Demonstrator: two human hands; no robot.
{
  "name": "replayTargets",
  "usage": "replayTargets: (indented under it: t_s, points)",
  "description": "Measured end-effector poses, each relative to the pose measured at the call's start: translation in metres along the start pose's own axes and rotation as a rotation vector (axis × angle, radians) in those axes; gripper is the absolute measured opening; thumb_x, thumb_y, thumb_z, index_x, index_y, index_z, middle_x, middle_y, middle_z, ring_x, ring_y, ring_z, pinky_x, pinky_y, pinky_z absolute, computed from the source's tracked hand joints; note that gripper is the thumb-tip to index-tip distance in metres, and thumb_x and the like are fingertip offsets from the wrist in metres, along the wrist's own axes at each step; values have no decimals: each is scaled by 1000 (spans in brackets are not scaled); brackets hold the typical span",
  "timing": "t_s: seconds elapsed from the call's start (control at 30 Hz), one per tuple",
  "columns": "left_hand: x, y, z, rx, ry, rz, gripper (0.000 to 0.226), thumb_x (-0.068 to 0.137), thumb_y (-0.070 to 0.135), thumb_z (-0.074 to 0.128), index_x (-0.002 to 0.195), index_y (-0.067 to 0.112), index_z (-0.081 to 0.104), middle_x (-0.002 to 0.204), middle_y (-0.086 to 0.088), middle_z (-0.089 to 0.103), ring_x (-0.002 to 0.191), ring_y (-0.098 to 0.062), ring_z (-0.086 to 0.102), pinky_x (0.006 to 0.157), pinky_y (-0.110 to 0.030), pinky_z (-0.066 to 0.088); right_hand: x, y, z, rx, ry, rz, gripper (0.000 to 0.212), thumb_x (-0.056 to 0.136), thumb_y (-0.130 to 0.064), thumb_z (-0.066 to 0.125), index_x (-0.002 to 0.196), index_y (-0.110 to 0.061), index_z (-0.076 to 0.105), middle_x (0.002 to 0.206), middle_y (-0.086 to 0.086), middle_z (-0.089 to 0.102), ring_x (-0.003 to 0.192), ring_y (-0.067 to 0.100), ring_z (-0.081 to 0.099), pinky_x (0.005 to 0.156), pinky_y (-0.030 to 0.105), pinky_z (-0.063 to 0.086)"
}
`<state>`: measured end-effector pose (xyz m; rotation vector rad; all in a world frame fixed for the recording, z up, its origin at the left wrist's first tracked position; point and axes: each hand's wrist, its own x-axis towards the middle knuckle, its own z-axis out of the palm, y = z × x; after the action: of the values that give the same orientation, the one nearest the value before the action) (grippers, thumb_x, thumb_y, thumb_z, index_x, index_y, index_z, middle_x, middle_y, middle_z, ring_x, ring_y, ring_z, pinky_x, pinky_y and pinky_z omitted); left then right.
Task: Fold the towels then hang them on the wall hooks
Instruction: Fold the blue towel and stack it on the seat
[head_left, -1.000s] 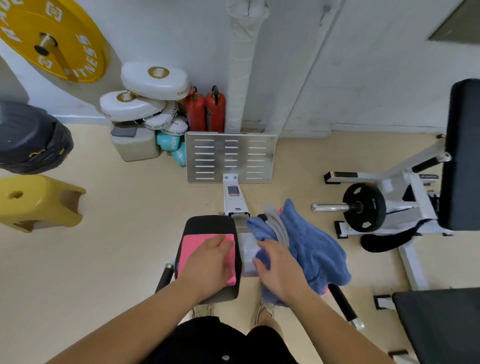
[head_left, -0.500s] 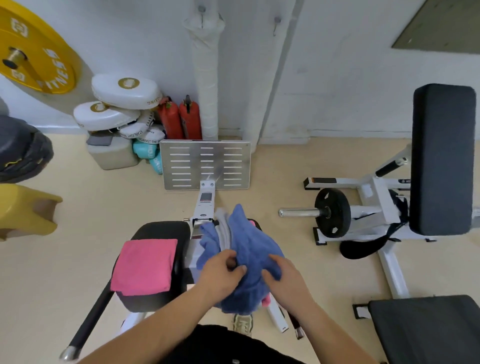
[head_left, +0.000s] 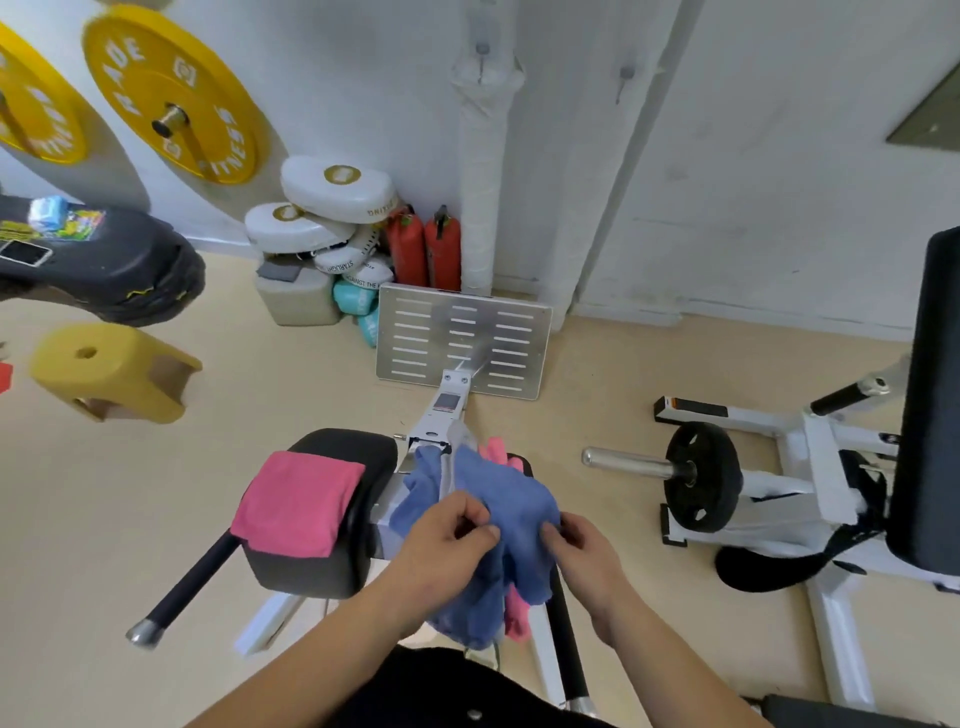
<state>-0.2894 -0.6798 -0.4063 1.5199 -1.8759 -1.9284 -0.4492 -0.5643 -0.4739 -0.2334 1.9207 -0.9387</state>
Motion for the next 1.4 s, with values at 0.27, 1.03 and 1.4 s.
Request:
replayTargets:
  t_s: [0.27,1.03,1.4]
  points:
    - [-35,48,-6,-473,-23,55,17,98,5,60,83,12,61,84,-7,61,79,-19,56,81,-38,51,-51,-60,-44,263,-50,-178,18,96,-29,69,96,-14,79,97,16,78,87,23,72,81,43,56]
    - [-65,117,50,-62,4,366,14,91,18,76,89,10,65,79,-9,69,66,-8,61,67,-20,56,-146,-109,-83,467,73,-494,17,99,-16,64,93,-8,78,100,22,75,96,38,73,94,52,58]
    - [-84,157,36,-196,-63,449,9,104,18,58,97,18,64,87,-15,71,75,-14,65,73,-34,56,-100,-36,-89,182,364,-135,40,97,-27,67,136,-23,58,130,0,64,116,17,60,100,38,51]
